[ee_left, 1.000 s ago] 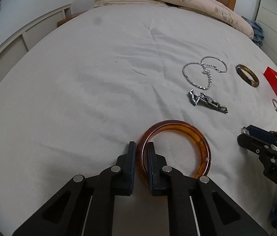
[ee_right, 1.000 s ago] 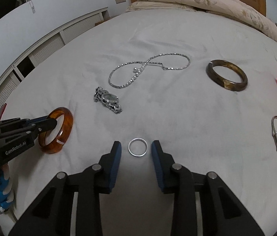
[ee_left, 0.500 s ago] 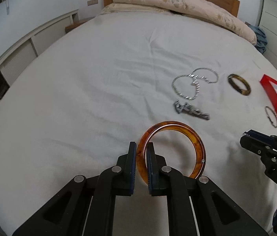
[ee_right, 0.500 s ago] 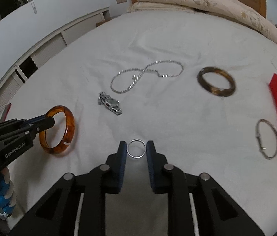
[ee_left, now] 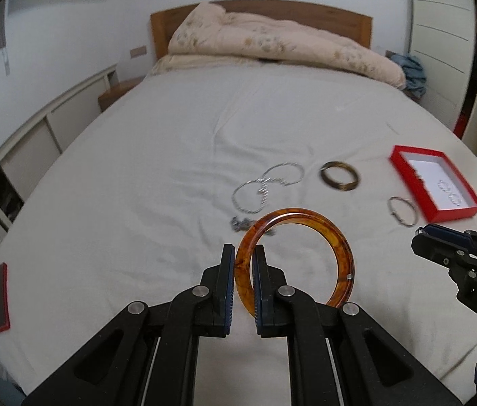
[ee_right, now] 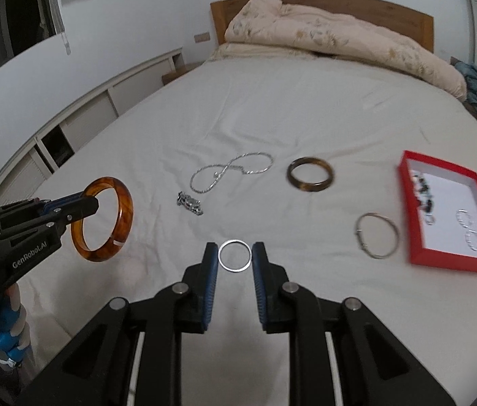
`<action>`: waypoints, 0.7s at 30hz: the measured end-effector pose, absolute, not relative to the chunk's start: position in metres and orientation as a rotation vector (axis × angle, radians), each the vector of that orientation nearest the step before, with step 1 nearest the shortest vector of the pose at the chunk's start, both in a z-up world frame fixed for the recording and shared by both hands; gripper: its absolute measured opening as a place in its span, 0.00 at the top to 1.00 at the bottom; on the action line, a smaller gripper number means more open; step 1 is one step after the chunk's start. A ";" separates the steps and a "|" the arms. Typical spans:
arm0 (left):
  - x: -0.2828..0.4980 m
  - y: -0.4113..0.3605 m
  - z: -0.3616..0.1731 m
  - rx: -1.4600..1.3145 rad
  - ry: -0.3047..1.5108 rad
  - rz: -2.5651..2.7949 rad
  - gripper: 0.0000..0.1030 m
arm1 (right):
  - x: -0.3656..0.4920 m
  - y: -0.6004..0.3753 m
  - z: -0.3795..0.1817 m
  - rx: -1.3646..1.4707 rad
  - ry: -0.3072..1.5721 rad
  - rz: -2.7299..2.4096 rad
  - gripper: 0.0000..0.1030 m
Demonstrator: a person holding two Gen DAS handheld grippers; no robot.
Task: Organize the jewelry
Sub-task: 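Carry the amber bangle and silver ring into the red box and release both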
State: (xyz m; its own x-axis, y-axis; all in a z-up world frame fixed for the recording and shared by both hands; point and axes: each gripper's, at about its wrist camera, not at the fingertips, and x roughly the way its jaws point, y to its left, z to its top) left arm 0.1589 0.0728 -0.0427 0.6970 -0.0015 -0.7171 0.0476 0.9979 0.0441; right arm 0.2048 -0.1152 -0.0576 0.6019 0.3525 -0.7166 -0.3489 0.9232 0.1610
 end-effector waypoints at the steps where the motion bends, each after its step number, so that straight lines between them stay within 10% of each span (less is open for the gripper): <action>1: 0.155 0.066 -0.039 0.065 0.791 -0.034 0.91 | 0.199 -0.122 -0.052 0.006 0.820 0.400 0.82; 21: 0.140 -0.063 0.007 0.157 0.713 -0.183 0.91 | 0.150 -0.254 0.001 0.056 0.704 0.257 0.82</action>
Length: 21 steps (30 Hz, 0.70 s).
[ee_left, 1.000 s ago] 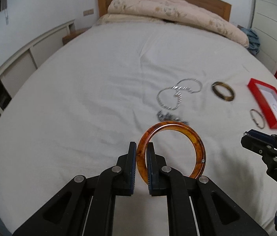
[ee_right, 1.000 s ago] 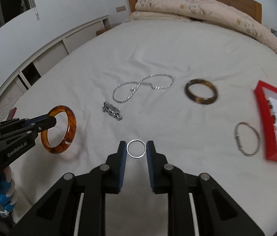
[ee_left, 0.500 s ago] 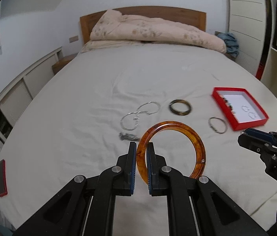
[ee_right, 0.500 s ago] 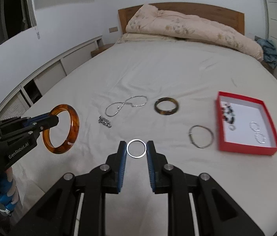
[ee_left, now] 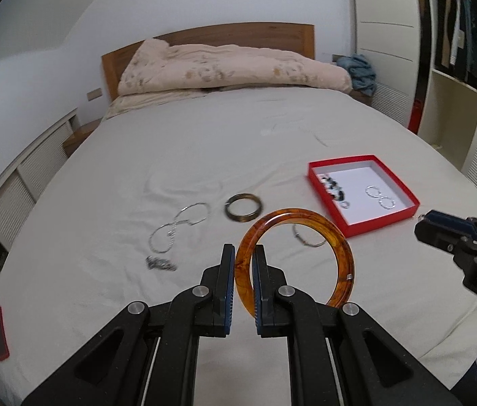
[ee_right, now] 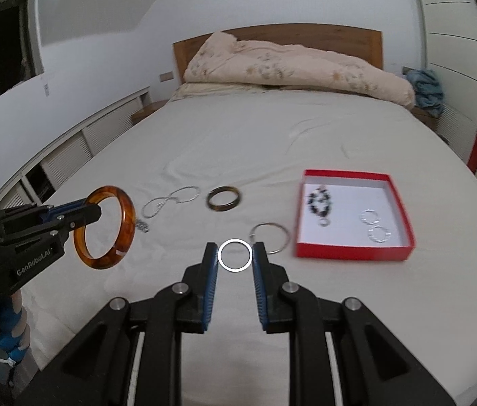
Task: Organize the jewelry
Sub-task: 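Carry the amber bangle and silver ring into the red box and release both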
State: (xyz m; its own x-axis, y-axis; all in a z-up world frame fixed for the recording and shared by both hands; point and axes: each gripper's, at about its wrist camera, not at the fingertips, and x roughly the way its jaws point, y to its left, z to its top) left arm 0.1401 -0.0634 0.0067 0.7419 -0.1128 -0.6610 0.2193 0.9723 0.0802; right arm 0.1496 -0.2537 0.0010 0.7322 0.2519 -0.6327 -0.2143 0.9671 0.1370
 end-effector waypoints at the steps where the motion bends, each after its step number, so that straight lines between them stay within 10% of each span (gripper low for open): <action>1: 0.144 -0.069 0.006 0.159 0.715 -0.190 0.91 | 0.151 -0.261 0.002 0.059 0.701 0.246 0.82; 21: 0.302 -0.229 -0.072 0.225 0.852 -0.367 0.91 | 0.299 -0.397 -0.081 0.041 0.861 0.117 0.82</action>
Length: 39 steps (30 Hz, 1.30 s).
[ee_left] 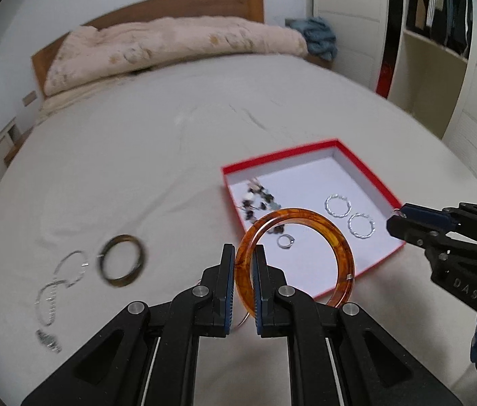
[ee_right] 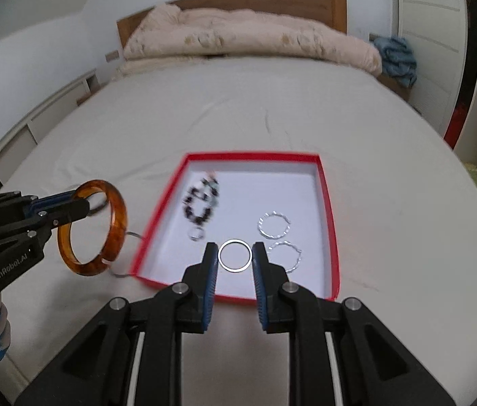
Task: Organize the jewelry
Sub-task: 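Carry the amber bangle and silver ring into the red box and release both, then withdraw both tools from the box and move back over the bed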
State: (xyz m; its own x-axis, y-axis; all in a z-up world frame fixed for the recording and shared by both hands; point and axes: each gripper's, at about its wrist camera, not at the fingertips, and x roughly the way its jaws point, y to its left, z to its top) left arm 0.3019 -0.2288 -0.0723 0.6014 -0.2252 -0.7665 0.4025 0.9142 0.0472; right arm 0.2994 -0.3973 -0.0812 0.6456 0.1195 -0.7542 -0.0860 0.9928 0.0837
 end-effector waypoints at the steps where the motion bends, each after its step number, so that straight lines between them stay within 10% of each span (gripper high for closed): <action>1: 0.307 -0.233 -0.079 0.230 0.864 -0.369 0.91 | 0.304 -0.400 -0.089 0.045 0.874 0.117 0.82; 23: 0.349 -0.278 -0.145 0.318 0.997 -0.368 0.84 | 0.339 -0.415 -0.143 -0.025 1.067 0.176 0.73; 39: 0.259 -0.236 -0.031 0.217 0.782 -0.337 0.66 | 0.243 -0.421 -0.033 0.068 0.858 0.132 0.67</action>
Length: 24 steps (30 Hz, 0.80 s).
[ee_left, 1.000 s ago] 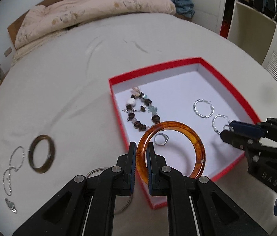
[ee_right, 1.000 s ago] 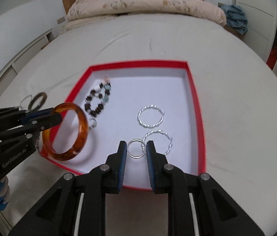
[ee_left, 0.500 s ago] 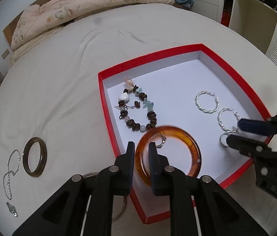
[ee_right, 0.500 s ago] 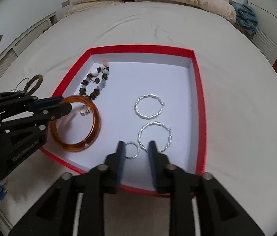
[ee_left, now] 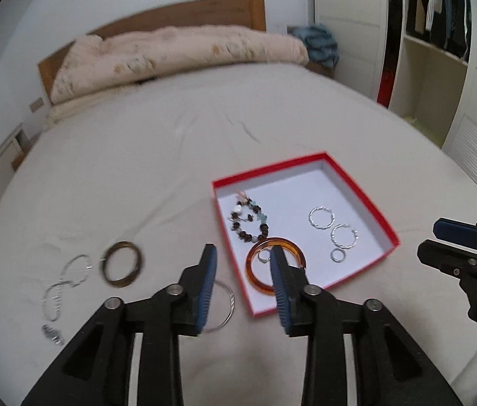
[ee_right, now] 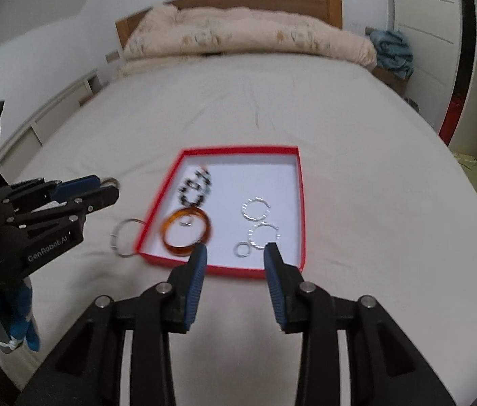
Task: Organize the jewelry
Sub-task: 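Withdraw both tools from the box and move back over the bed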
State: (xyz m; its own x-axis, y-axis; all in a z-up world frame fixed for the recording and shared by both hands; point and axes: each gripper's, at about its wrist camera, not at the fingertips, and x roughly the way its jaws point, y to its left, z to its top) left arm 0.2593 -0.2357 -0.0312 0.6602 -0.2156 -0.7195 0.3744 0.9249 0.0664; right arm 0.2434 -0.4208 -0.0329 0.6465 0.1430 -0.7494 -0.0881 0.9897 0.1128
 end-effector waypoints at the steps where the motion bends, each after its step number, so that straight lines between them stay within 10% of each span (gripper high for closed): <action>1: 0.252 -0.231 -0.025 0.212 0.773 -0.334 0.65 | 0.235 -0.417 -0.025 0.071 0.844 0.133 0.67; 24: 0.061 -0.112 0.062 0.195 0.594 -0.155 0.39 | 0.069 -0.312 0.038 0.099 0.683 0.231 0.60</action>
